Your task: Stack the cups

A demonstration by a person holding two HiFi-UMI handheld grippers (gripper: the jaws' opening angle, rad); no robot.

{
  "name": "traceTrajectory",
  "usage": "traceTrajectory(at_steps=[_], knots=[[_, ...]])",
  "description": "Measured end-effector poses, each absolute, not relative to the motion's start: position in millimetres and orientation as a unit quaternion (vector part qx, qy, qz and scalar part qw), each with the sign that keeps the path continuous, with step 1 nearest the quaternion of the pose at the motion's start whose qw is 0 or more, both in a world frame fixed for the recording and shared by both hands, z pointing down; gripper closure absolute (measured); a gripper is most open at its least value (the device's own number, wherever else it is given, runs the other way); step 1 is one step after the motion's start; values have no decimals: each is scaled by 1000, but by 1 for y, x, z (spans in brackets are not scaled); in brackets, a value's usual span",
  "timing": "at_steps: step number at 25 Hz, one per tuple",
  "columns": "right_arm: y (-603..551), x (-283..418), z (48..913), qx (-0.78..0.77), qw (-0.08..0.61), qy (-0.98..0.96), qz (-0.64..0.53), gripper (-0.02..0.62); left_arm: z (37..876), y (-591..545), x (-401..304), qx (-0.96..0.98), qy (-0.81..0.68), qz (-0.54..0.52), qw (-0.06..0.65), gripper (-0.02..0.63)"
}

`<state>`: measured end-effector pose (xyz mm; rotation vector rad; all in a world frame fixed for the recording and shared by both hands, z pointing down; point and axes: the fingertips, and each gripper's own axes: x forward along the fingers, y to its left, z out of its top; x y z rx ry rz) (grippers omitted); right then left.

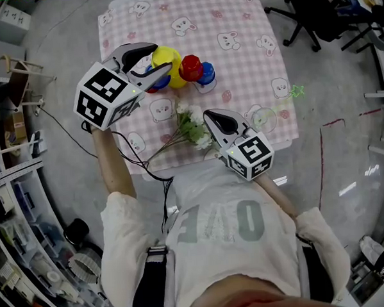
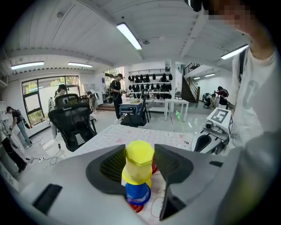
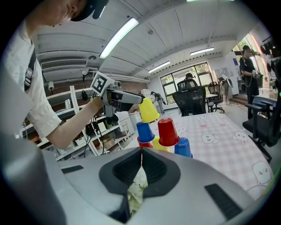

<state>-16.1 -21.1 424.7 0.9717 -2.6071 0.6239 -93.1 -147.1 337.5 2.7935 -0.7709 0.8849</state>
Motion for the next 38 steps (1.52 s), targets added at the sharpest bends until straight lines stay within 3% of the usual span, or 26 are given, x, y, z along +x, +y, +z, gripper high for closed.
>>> traceTrajectory(at_steps=[38], knots=[[-20,-19,424,332,154,-907,209,566,342,-140,-84,930,-242,274,44,385]])
